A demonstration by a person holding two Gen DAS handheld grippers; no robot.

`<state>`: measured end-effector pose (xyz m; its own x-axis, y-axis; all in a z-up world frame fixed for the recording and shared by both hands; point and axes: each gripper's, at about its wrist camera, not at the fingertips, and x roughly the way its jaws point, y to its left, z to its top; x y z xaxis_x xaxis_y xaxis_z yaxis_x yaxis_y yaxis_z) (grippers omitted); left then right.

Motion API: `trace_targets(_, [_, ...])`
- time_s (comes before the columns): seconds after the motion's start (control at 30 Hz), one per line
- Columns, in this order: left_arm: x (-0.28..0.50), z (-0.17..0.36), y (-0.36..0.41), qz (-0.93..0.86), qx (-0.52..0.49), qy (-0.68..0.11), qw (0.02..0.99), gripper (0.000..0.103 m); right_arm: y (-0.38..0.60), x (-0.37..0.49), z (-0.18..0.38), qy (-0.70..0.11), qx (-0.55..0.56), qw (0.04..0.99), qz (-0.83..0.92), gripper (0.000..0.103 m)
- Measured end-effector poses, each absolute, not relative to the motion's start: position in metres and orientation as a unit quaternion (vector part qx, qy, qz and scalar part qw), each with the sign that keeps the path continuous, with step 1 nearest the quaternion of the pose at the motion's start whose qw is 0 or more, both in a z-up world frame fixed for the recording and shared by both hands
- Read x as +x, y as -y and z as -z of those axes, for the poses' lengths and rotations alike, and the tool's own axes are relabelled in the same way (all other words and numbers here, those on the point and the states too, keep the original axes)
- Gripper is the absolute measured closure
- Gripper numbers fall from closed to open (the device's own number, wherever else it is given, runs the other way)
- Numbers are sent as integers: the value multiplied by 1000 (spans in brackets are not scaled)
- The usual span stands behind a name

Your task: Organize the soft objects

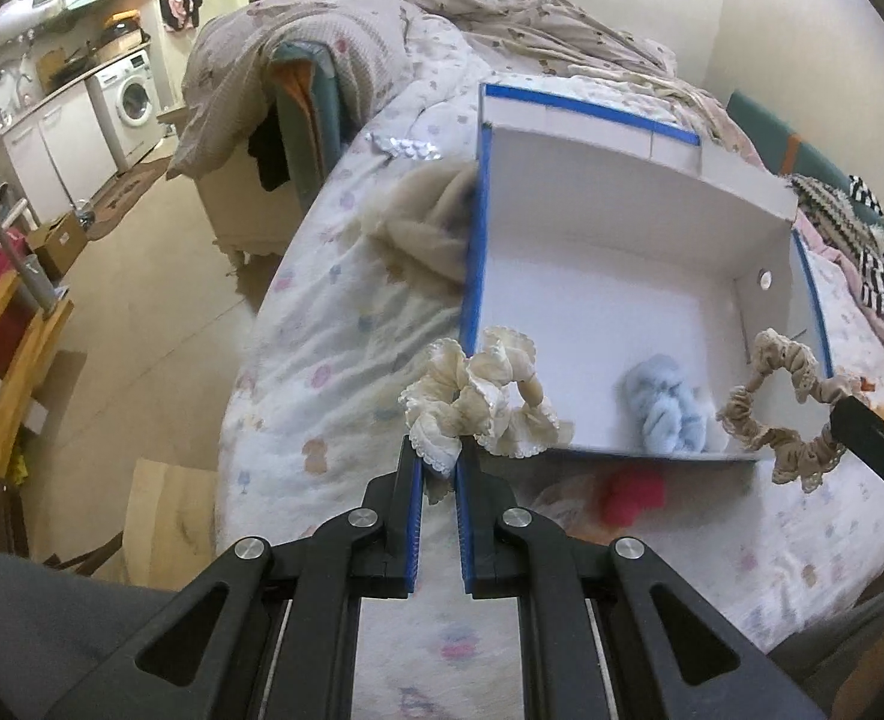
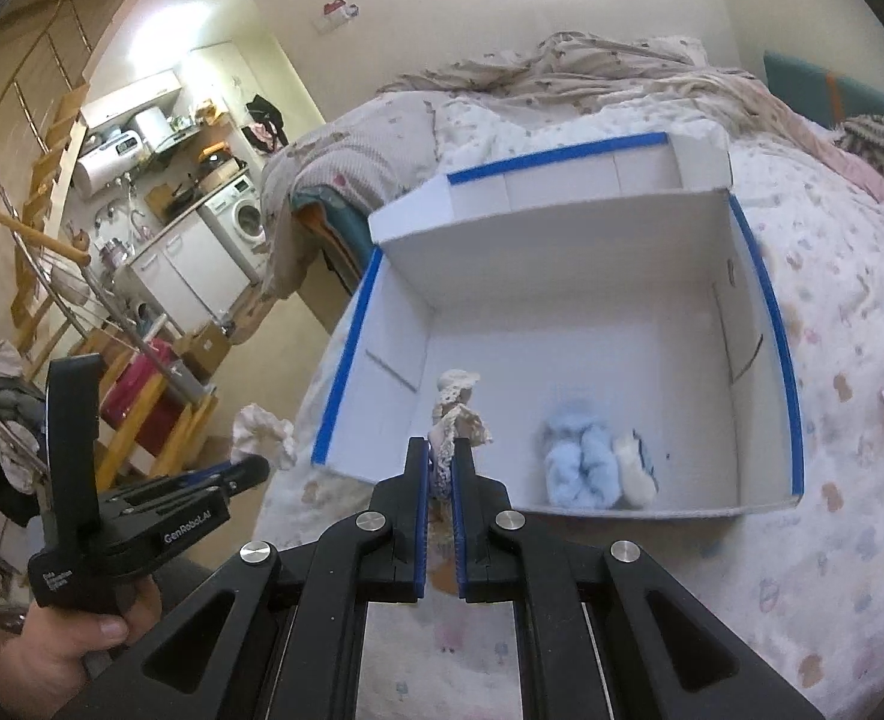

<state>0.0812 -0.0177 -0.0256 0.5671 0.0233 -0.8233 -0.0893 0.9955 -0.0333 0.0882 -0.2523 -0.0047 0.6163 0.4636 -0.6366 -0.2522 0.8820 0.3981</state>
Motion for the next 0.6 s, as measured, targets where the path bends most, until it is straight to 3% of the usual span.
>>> trace_targets(0.6, [174, -9, 67, 13, 45, -425, 904, 94, 277, 188, -16, -397, 126, 892, -176, 94])
